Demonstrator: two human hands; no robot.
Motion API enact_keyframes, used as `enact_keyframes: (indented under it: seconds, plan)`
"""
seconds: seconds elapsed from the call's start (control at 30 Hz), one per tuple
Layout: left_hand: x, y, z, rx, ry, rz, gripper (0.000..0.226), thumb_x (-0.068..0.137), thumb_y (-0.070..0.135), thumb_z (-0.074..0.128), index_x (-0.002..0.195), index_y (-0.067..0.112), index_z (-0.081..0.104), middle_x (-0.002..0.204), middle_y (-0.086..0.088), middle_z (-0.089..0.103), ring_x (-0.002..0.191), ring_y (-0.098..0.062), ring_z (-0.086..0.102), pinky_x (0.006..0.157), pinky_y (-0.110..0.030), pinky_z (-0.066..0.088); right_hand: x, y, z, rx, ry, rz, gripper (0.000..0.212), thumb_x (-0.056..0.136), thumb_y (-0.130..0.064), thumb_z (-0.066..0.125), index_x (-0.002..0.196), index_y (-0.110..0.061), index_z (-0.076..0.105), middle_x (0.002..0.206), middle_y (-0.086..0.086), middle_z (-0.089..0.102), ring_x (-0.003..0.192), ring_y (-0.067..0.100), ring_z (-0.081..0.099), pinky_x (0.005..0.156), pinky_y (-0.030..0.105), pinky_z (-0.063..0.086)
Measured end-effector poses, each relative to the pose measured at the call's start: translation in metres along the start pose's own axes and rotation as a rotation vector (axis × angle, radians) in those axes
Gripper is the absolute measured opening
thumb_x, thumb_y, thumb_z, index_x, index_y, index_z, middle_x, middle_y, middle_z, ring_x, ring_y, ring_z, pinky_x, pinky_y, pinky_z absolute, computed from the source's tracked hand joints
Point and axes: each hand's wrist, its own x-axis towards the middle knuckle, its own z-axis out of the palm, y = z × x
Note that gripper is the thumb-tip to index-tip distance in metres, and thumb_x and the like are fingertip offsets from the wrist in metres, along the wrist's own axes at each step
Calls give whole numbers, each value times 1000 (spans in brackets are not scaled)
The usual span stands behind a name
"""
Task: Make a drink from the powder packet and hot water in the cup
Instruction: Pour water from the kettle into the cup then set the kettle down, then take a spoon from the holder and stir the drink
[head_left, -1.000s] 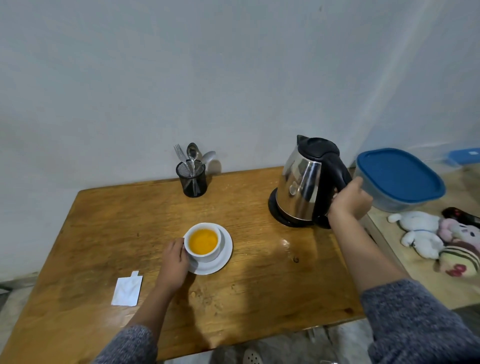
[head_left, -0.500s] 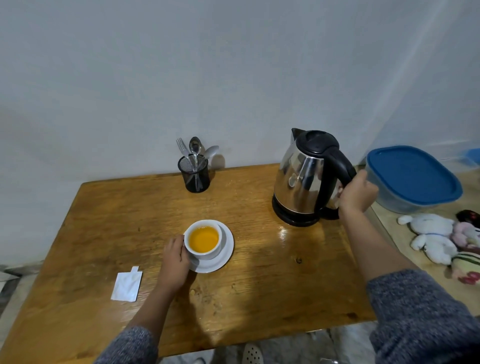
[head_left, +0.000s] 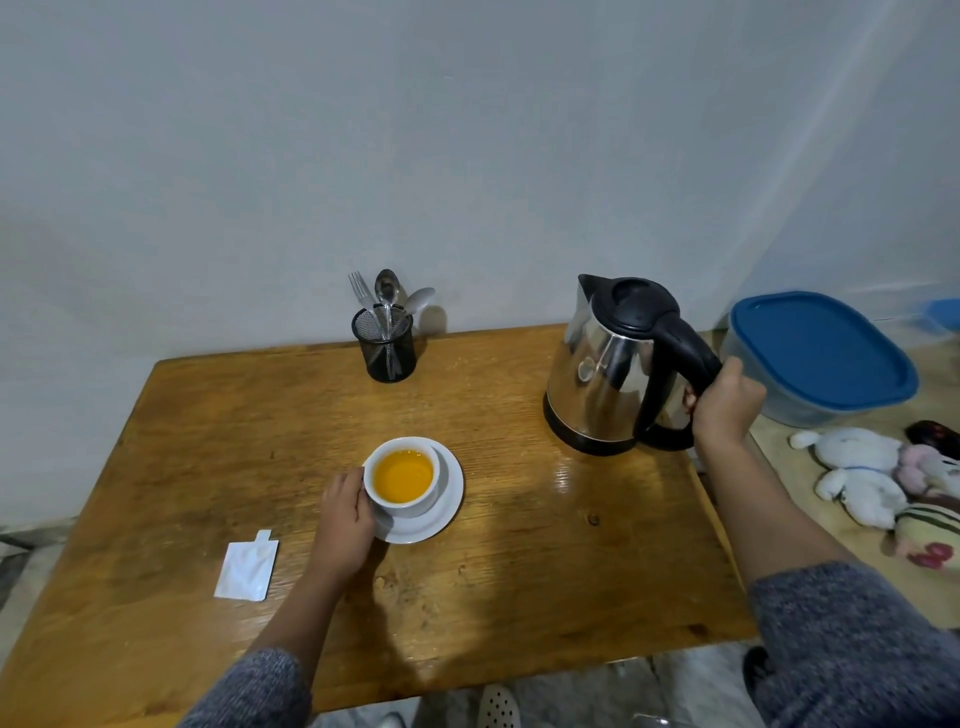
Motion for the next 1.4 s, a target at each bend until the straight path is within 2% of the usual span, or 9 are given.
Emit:
enact_keyframes:
  seconds: [0.4,0.6,0.67,0.83,0.97,1.13,1.2,1.3,1.4]
  plan:
    - [-2,2,0,-19,1,-22,26,95,11,38,116,13,53,111,-10,54,105,-20,47,88,-34,38,-11,-5,-1,-137,57,-157,43,96,-17,37,53,-15,35,54,1,33,42,4,36,44,18,30]
    - [-2,5,-1,-29,-7,-26,25,95,12,38,116,14,53,112,-10,55,106,-22,48,88,-34,39,-16,-28,8,-247,-44,-501,21,93,-14,49,100,-5,66,101,8,57,88,15,51,68,1,35]
    - [-3,6,-1,-33,-13,-23,25,95,13,38,115,14,53,111,-9,55,105,-22,49,87,-34,39,-20,-37,14,-262,-105,-594,19,91,-12,51,102,-5,65,108,13,60,92,19,55,73,8,40]
    - [-2,2,-3,-22,-28,-8,22,95,15,38,110,19,53,109,-8,55,104,-22,50,88,-35,43,-46,-50,51,-344,-288,-758,18,90,-9,53,103,-6,65,107,11,61,94,7,51,73,-2,37]
    - [-1,1,-4,-32,-33,-1,22,95,18,38,111,22,53,109,-3,55,103,-19,50,92,-39,46,-77,-36,110,-342,-548,-694,16,87,-4,56,96,-6,68,100,7,64,91,9,54,80,14,47]
    - [0,-1,-8,-57,-84,-2,27,96,25,34,117,23,51,112,-1,53,106,-14,47,93,-29,40,-118,-6,198,-445,-930,-367,16,89,-8,54,96,-8,68,87,0,62,79,13,57,67,17,45]
    - [2,-2,-9,-70,-101,-17,27,96,24,34,117,23,52,111,0,52,106,-14,47,93,-28,39,-126,2,234,-444,-936,-277,16,88,-8,52,92,-6,67,84,5,64,70,15,60,61,23,51]
    - [4,-5,-8,-106,-124,-31,32,94,34,28,114,28,52,109,3,51,105,-12,46,91,-26,39,-124,10,284,-518,-886,-218,21,89,-7,47,83,0,66,95,17,65,47,10,61,51,13,53]
    - [6,-8,-9,-113,-146,-34,30,93,35,28,113,30,50,109,5,50,104,-10,46,89,-24,40,-121,19,322,-687,-880,-150,25,84,-5,49,61,-9,54,56,9,65,47,10,64,78,26,58]
